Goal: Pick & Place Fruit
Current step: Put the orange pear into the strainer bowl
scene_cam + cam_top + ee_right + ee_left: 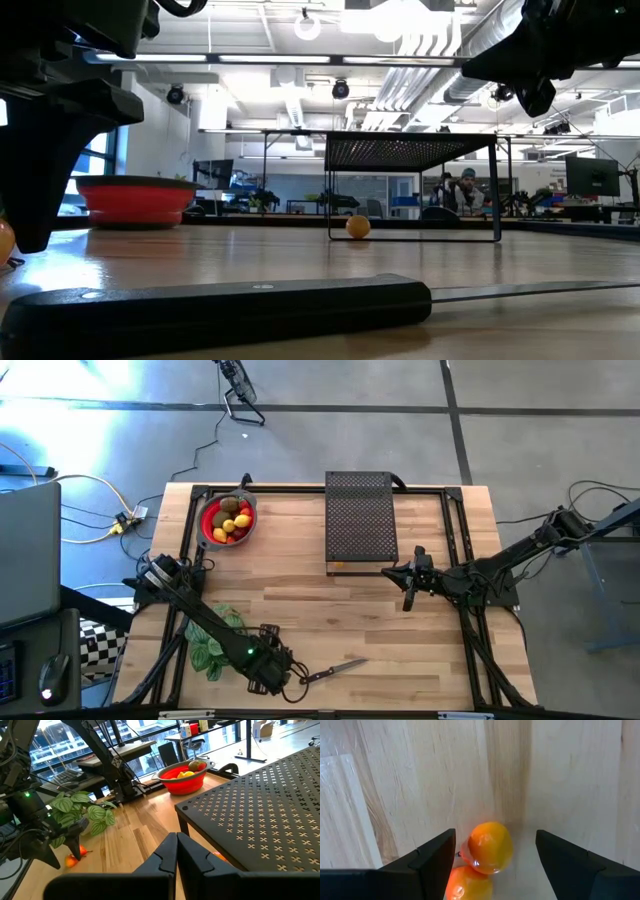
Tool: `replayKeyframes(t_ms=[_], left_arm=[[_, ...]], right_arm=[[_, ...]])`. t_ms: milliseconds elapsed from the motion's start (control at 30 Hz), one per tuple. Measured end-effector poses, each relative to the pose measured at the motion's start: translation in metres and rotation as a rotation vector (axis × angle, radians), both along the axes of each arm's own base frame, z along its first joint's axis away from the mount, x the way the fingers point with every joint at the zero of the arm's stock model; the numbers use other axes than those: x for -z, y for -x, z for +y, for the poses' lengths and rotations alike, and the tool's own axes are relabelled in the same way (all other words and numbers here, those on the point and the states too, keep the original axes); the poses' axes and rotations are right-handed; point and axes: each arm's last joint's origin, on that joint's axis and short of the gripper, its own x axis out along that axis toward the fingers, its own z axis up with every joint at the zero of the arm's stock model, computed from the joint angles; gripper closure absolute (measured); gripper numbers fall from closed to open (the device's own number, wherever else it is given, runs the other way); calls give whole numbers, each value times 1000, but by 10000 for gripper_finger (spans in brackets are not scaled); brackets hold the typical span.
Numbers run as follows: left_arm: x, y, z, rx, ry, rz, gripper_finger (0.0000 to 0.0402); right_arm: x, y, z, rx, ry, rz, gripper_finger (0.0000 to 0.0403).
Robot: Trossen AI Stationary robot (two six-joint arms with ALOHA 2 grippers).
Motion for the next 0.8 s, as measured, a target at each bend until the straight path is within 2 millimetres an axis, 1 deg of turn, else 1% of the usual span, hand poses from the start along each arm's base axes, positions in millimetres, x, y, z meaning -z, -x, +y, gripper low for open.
replayKeyframes(t_ms=[133,367,567,667,800], left_arm=[[0,0,0,0,0,0,144],[0,0,0,-1,0,0,206],[0,0,0,-2,1,0,249],[0,0,0,-2,1,-1,262],[0,0,0,-2,1,-1,267]], right_arm=[[0,0,0,0,0,0,400],[0,0,0,0,0,0,400],[0,0,0,0,0,0,400],[0,0,0,0,0,0,400],[0,0,0,0,0,0,400]])
